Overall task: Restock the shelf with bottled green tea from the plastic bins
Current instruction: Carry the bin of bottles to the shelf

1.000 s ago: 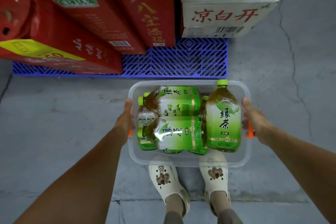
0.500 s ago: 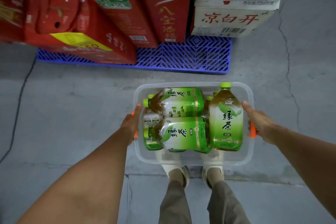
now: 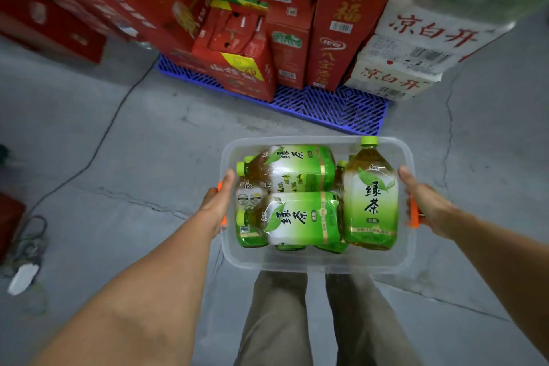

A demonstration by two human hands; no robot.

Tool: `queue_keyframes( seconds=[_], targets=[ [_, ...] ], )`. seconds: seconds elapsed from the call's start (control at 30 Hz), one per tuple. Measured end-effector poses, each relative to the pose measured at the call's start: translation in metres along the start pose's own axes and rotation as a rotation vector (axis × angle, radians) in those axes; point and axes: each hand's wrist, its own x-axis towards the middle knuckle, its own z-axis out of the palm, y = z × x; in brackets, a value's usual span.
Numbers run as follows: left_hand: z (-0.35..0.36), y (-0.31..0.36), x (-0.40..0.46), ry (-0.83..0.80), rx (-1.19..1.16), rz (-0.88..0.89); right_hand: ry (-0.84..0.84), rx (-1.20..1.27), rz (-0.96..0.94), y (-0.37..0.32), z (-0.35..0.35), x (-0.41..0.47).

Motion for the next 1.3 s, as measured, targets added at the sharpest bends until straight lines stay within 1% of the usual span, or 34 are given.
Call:
queue_keyframes(
  seconds=[0.17, 0.3, 0.43, 0.5, 0.6, 0.7, 0.77, 0.97, 1.13, 1.3],
  targets=[
    [-0.030, -0.051, -0.056, 0.082, -0.179, -0.013, -0.009, -0.130, -0.142, -0.014, -0.004, -0.060],
    [-0.048, -0.096, -0.097, 0.083, -0.336, -0.053, -0.041, -0.269, -0.188, -0.028, -0.001, -0.097],
    [-0.050, -0.161, -0.146, 0.139, -0.397, -0.051, -0.058, -0.443, -0.293, -0.046, 0.014, -0.128],
    [-0.045, -0.199, -0.165, 0.166, -0.469, -0.094, -0.063, -0.546, -0.359, -0.056, 0.029, -0.141],
    [-0.034, -0.257, -0.191, 0.209, -0.657, -0.157, -0.101, -0.694, -0.452, -0.065, 0.060, -0.168],
    [-0.015, -0.315, -0.211, 0.260, -0.857, -0.190, -0.159, -0.845, -0.558, -0.063, 0.100, -0.195],
    [-0.001, -0.354, -0.227, 0.298, -0.978, -0.241, -0.184, -0.955, -0.624, -0.054, 0.128, -0.219],
    [0.037, -0.469, -0.274, 0.365, -1.228, -0.397, -0.283, -1.203, -0.743, 0.014, 0.220, -0.305],
    [0.061, -0.581, -0.309, 0.337, -1.397, -0.489, -0.335, -1.359, -0.813, 0.103, 0.297, -0.365],
    [0.086, -0.690, -0.344, 0.397, -1.566, -0.551, -0.417, -1.511, -0.880, 0.205, 0.368, -0.416]
  ],
)
